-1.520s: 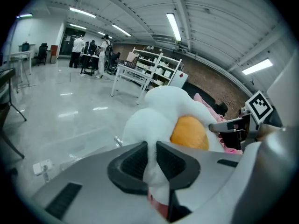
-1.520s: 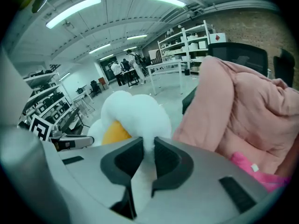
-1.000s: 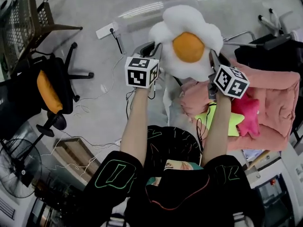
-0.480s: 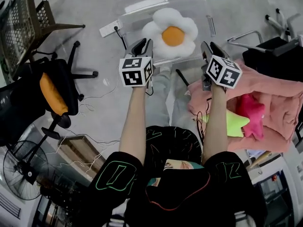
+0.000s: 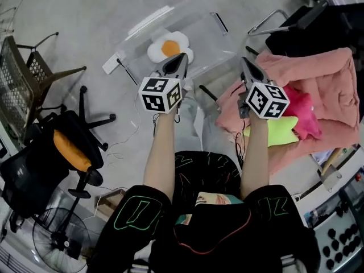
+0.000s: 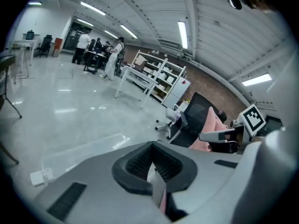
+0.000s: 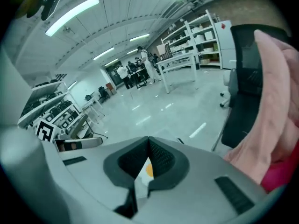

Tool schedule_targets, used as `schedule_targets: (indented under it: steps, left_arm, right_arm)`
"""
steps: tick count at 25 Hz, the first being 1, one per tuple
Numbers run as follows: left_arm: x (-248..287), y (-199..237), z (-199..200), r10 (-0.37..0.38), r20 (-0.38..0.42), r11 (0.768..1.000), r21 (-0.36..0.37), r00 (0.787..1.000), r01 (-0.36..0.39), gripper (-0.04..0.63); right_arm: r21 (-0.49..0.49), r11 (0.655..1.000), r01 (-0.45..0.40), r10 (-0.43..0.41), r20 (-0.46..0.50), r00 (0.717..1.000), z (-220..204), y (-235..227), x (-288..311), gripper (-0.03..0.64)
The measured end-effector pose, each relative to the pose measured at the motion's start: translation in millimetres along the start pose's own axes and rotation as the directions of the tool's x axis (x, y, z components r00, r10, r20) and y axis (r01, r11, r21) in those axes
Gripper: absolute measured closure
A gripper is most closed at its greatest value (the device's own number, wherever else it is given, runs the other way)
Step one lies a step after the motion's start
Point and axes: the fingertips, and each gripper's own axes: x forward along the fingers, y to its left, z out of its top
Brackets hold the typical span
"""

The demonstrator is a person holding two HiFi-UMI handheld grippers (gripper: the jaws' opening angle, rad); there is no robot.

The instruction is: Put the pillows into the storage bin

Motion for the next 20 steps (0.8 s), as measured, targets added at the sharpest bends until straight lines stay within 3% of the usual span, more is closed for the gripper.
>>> schedule_targets:
  steps: [7,13,20]
  left_arm:
    - [51.1,-104.7,-3.5,-0.179,-0.076,0.976,0.114,0.981,0.187,0.6]
    - [81.2,-211.2,-32.1,-0.304,-0.171,0.925,0.183,0.937,0.333,0.6]
    - [104.4,-288.6,-89.2,-0.402,-0.292,0.855,0.22,0.868,0.47,0.6]
  right_arm:
    - [0.127,0.979,0.16,-0.174,0.11,0.979,-7.0,-78.6,-87.3,0.615]
    - [0.249,0.93,0.271,-0.316,0.163,0.934,-32.7,-145.0,-173.6,0.615]
    - [0.385,0.845,0.371,-0.458,0.164,0.873,-91.7,-196.2,-239.2,0.615]
